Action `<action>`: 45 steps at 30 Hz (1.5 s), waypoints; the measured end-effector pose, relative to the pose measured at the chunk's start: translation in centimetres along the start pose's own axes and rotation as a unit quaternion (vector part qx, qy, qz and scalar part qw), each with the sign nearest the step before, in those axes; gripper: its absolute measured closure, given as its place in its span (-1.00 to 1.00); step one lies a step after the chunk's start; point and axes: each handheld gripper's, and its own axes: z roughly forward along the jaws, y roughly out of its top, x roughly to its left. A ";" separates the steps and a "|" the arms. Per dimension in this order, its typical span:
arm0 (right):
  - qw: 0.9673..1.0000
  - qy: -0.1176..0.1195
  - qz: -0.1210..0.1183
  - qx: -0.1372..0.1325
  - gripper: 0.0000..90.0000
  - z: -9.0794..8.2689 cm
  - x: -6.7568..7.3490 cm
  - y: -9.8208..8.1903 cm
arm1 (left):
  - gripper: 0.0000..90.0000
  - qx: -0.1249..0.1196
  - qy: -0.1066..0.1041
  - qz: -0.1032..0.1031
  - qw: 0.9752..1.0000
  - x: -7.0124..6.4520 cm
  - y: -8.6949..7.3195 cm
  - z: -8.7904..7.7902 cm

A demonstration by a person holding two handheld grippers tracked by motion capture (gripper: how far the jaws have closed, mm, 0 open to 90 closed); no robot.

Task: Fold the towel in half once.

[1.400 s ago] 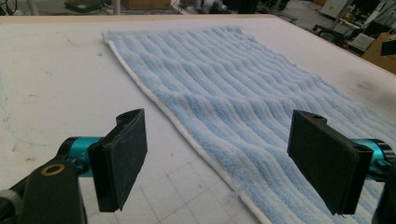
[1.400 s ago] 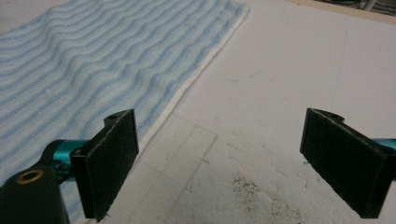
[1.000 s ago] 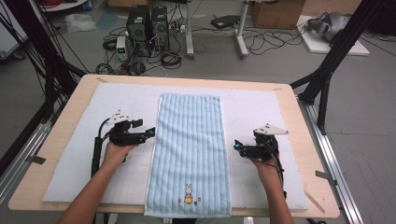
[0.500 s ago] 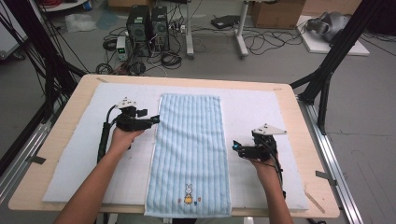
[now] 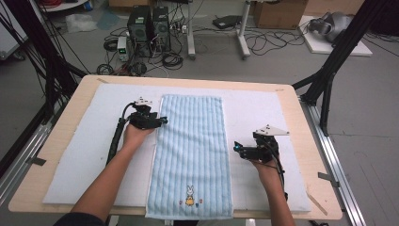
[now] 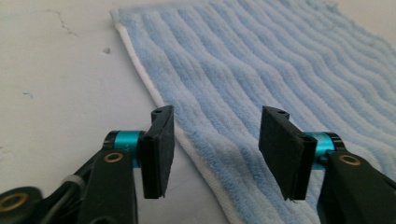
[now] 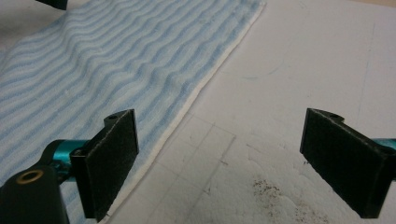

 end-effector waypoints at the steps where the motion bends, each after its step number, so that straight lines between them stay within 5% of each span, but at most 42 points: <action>1: 1.000 0.000 0.000 0.001 -0.76 0.0 0.0 0.0 | 0.12 0.002 0.001 0.001 1.000 -0.1 0.0 0.2; 7: 1.000 0.000 0.000 0.004 -0.76 0.1 0.0 0.0 | 0.35 0.012 0.025 0.038 0.999 -0.8 -0.2 0.7; 12: 1.000 0.001 -0.002 0.007 -0.76 0.3 0.2 0.0 | 0.83 0.013 0.017 0.067 0.998 -1.1 -0.3 0.7; 19: 1.000 0.002 -0.001 0.003 -0.76 1.4 0.7 1.0 | 0.92 0.002 0.002 0.039 0.999 -0.6 -0.3 0.6; 25: 0.999 -0.010 -0.010 0.029 -0.75 5.0 0.7 3.3 | 0.93 -0.014 -0.007 0.022 1.000 -0.5 -0.1 0.3; 32: 0.997 0.005 -0.005 0.074 -0.25 9.4 0.1 5.2 | 0.92 -0.019 -0.017 0.011 1.000 -0.2 0.0 0.1; 38: 0.996 0.005 0.008 0.087 0.07 11.4 -0.5 6.1 | 0.92 -0.019 -0.023 0.007 1.000 0.0 -0.1 0.1; 42: 0.994 -0.006 -0.007 0.110 0.32 12.4 -0.2 6.1 | 0.92 -0.017 -0.026 0.005 0.999 0.1 -0.1 0.1; 45: 0.994 0.000 -0.017 0.110 0.82 12.4 0.1 6.2 | 0.93 -0.015 -0.026 0.003 1.000 0.2 -0.2 0.1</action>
